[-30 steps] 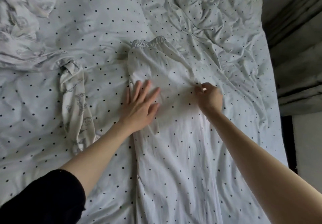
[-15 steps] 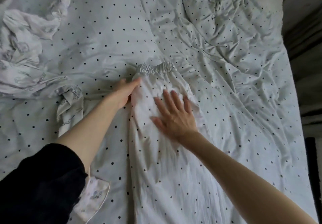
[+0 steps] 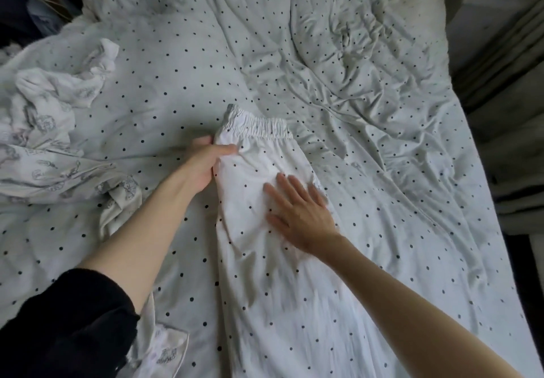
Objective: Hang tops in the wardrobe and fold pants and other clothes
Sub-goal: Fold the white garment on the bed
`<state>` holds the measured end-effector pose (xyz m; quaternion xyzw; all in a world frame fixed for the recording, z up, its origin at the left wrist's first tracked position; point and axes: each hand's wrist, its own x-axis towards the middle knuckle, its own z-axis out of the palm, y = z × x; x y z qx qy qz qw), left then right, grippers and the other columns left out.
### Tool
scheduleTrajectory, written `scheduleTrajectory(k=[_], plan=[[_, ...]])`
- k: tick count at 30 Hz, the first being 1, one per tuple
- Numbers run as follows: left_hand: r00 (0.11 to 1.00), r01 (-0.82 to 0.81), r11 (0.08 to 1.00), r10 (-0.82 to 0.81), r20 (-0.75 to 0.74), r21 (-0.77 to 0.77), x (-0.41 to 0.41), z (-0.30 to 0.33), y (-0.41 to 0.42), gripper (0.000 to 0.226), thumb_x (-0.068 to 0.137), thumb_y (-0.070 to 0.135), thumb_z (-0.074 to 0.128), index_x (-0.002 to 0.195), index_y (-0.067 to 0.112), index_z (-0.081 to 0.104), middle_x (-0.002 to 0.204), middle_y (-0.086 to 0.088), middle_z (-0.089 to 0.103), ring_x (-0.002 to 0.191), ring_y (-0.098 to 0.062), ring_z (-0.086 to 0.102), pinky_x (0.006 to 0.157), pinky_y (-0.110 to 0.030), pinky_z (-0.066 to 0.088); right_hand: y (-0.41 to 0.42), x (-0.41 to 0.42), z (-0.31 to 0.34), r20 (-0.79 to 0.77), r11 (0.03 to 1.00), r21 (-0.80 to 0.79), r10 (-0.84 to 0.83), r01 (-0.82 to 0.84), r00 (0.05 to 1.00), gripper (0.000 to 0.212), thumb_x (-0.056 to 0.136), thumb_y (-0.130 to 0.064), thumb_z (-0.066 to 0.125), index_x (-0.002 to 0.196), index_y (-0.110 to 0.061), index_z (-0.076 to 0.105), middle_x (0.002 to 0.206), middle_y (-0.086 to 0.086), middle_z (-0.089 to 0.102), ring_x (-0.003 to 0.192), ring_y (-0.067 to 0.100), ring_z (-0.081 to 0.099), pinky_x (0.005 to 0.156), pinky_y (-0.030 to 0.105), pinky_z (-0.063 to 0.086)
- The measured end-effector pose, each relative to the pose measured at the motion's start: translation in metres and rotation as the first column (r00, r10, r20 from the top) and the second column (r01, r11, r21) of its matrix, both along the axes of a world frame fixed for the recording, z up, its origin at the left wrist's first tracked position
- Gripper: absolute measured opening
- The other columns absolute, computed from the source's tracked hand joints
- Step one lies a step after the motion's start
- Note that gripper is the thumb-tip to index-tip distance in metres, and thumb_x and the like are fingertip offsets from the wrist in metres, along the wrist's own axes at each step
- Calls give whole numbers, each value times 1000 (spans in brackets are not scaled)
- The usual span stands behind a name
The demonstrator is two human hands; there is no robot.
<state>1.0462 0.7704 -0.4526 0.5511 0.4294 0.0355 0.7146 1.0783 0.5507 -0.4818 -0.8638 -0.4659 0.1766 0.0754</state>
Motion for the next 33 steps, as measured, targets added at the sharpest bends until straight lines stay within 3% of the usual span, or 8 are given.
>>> scheduleTrajectory(k=[3,5,7,10,14,21,26,33], plan=[[972,118,991,-128,200,60,-24,31,-17,32,81,-9,61,107,10,62,98,1,72,91,-13,68,83,-26,52,-25,0,21,-435,887,185,-311,422,845,45,99,-32,43,142,-19,40,150,1,36,136,16,35,109,30,27],[937,248,949,-286,199,195,-37,42,-32,41,79,-8,63,112,17,60,105,4,68,95,-8,65,83,-18,51,-44,5,36,-867,549,87,-370,832,335,41,99,-40,40,127,-14,54,130,7,59,113,18,59,96,31,45],[885,373,852,-445,136,367,-57,53,-52,53,75,-14,64,109,27,59,105,11,63,93,2,60,78,-7,45,-67,9,54,-982,303,-145,-158,942,-100,47,99,-49,32,117,-14,55,114,7,66,96,23,68,84,38,52],[739,600,593,-667,-90,537,-91,60,-80,56,77,-22,54,100,28,65,108,11,59,101,0,54,81,1,36,-98,6,72,-964,253,-266,-94,930,-250,52,96,-57,31,116,-14,53,111,10,64,90,30,68,70,41,56],[493,814,246,-773,-400,527,-127,41,-97,52,83,-18,40,104,22,68,148,-2,36,141,-13,24,108,-15,14,-107,-19,79,-933,430,-255,-344,866,-103,43,92,-55,44,112,-19,55,104,3,62,81,19,63,58,29,50],[562,771,318,-748,-354,552,-142,40,-100,35,93,-2,45,105,21,67,144,-3,43,135,-8,34,100,-14,33,-86,-54,77,-819,531,-228,-558,816,134,33,87,-23,65,116,-7,56,95,5,64,77,15,62,55,27,52],[747,567,272,-568,-346,777,-131,30,-87,32,92,18,56,124,13,56,125,-3,50,97,-18,56,91,-33,44,-79,-76,80,77,830,258,-529,495,845,60,86,-31,66,137,-10,43,138,14,47,124,31,47,101,44,37],[757,645,720,-557,-340,257,-76,18,-69,77,81,44,68,143,14,35,145,-2,39,130,-18,40,101,-27,34,-78,-132,57,265,972,203,-169,116,949,44,71,-29,80,110,-13,67,111,9,64,98,28,63,70,37,56]])
